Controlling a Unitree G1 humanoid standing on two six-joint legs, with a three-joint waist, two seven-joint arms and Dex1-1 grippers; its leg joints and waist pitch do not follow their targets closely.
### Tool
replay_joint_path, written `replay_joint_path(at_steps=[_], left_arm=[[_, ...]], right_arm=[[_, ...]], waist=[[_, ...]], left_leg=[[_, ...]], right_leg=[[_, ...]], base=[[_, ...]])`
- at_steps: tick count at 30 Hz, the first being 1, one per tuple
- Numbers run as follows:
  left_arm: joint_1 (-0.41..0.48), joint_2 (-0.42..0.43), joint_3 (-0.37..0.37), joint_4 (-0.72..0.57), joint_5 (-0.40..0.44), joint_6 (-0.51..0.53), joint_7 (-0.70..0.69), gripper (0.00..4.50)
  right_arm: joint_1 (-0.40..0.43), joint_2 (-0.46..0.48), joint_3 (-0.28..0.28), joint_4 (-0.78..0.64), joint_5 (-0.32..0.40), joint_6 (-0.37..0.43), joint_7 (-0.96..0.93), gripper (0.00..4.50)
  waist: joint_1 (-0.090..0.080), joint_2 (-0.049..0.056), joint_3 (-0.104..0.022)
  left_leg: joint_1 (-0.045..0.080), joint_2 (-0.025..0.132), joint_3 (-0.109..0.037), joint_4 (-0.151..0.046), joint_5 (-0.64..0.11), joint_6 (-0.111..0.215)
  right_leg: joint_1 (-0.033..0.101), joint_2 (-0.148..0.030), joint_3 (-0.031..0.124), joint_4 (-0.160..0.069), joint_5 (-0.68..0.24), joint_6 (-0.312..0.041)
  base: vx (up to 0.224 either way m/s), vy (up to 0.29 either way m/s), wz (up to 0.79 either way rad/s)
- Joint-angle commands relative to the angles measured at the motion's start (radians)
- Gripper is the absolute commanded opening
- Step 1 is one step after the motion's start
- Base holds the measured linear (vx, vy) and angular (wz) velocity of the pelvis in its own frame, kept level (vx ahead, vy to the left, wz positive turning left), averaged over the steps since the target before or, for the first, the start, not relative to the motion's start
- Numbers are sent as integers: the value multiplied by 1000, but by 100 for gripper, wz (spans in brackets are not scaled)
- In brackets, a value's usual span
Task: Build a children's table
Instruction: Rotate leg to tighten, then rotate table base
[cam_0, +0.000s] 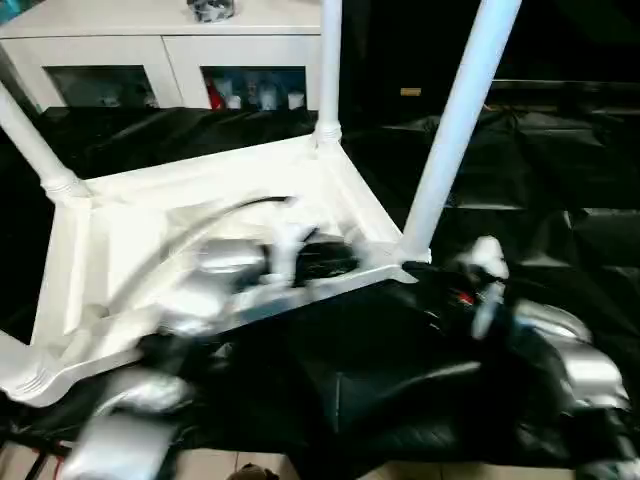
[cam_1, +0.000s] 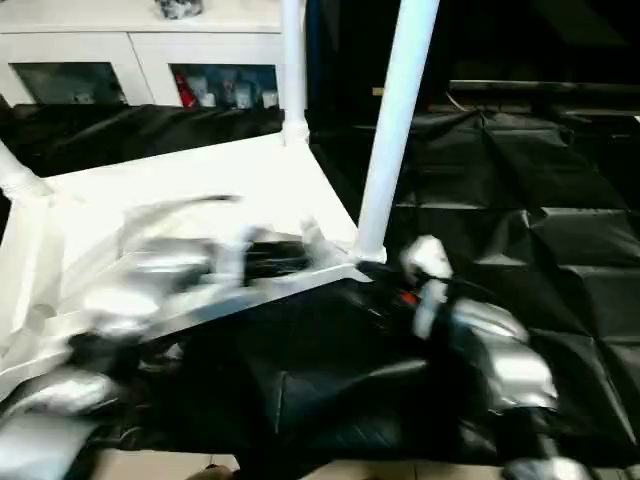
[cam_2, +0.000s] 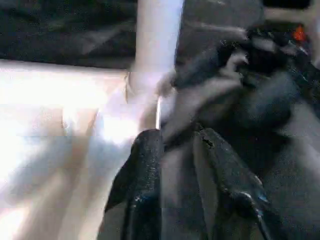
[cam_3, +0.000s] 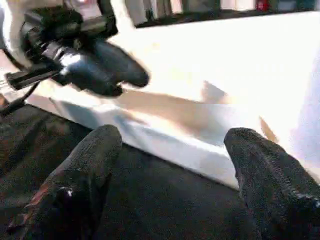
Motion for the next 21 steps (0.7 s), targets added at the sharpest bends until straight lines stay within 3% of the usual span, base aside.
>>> replay_joint_path(at_steps=[1, 2, 4, 6, 9, 12, 13, 15, 16, 21], left_arm=[[49, 68, 0, -129, -42, 96, -60, 160], [83, 109, 8, -182, -59, 133, -77, 160], [114, 145, 17, -227, -74, 165, -90, 179], [199, 226, 47, -340, -104, 255, -97, 185], [253, 262, 64, -401, -99, 309, -73, 216], [297, 284, 74, -435, -85, 348, -34, 225], [316, 293, 75, -447, -83, 358, -22, 257], [346, 299, 82, -459, -73, 358, 10, 264], [357, 300, 84, -460, -68, 355, 25, 267], [398, 309, 91, -481, -45, 352, 89, 309]], right_arm=[[-29, 32, 15, 34, -25, -11, -46, 375], [-51, 55, 13, 69, -42, -28, -89, 375], [-72, 77, 6, 103, -54, -40, -132, 375], [-133, 145, -21, 189, -66, -57, -262, 375], [-165, 185, -32, 238, -85, -75, -360, 375], [-191, 217, -38, 287, -98, -93, -424, 375], [-202, 231, -44, 309, -103, -110, -452, 375], [-224, 255, -60, 349, -105, -137, -501, 375], [-235, 264, -67, 367, -108, -154, -526, 375], [-278, 283, -102, 449, -111, -218, -624, 375]], waist=[[1, -17, -63], [-1, -12, -62], [-1, -13, -60], [-5, -18, -55], [-7, -12, -54], [-6, -5, -54], [-8, -4, -55], [-12, -3, -56], [-11, 3, -57], [-12, 2, -61]], left_leg=[[24, 32, -12, -63, -142, 77], [23, 31, -13, -65, -149, 71], [32, 30, -12, -68, -170, 33], [29, 26, -11, -74, -184, 18], [36, 26, -12, -76, -209, -9], [36, 22, -11, -75, -203, -18], [33, 20, -11, -76, -199, -21], [31, 19, -12, -75, -202, -23], [37, 19, -11, -73, -207, -28], [35, 17, -13, -70, -200, -29]], right_leg=[[45, -48, 34, -54, -122, -259], [43, -47, 34, -56, -138, -253], [38, -48, 38, -57, -168, -243], [38, -43, 39, -60, -177, -235], [35, -45, 43, -59, -188, -224], [36, -41, 44, -58, -164, -214], [39, -39, 43, -56, -149, -211], [40, -38, 42, -55, -133, -211], [37, -37, 43, -55, -123, -213], [42, -36, 41, -48, -84, -219]], base=[[0, 0, 0], [0, 0, 0], [0, 0, 0], [0, 0, 0], [0, 0, 0], [0, 0, 0], [0, 0, 0], [0, 0, 0], [0, 0, 0], [0, 0, 0]])
